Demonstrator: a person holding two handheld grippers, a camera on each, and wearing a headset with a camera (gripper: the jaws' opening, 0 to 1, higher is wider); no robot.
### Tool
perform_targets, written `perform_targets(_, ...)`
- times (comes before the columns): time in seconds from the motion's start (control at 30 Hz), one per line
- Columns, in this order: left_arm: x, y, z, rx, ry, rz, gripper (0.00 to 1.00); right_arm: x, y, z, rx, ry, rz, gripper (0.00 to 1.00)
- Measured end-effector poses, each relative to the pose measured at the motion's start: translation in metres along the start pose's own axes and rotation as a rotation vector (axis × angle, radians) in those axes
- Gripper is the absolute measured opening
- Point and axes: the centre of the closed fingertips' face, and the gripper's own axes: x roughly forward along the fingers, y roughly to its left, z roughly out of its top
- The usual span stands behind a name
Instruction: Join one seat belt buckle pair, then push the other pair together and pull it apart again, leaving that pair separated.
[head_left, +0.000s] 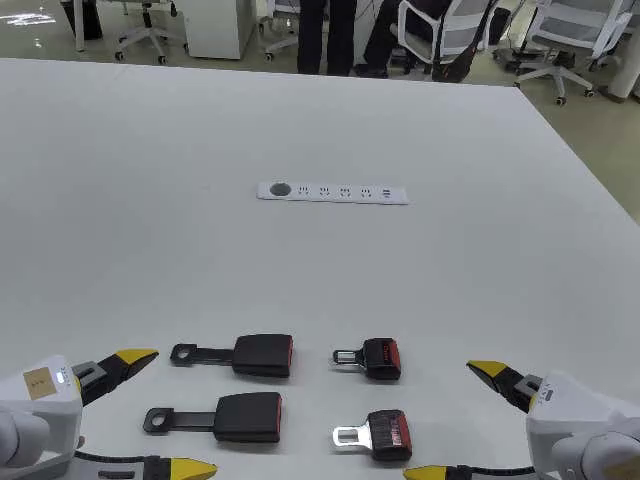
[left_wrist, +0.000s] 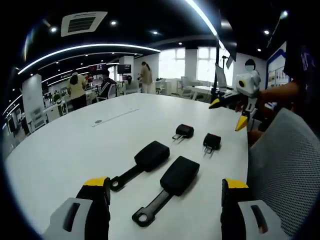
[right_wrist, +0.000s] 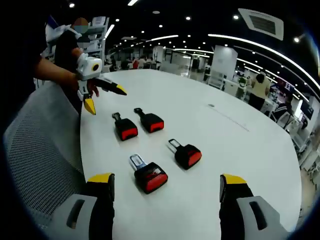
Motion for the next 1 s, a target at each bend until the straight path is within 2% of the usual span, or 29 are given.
perform_targets(0.67, 0.0006, -0.0014, 0.0018, 0.002, -0.001, -0.001, 0.93, 0.0, -0.0011, -0.0013, 0.001, -0.003, 0.003, 0.87)
perform_targets(0.87, 0.0028, -0.0005, -0.0022, 0.02, 0.017, -0.015, 0.92, 0.0017, 0.0, -0.0037, -0.01, 0.005, 0.015, 0.86)
perform_targets(1.0, 0.0072, -0.0043, -0.0005, 0.042, 0.034, -0.039, 0.89, 0.0037, 0.0003, -0.0036, -0.027, 0.01, 0.028, 0.83)
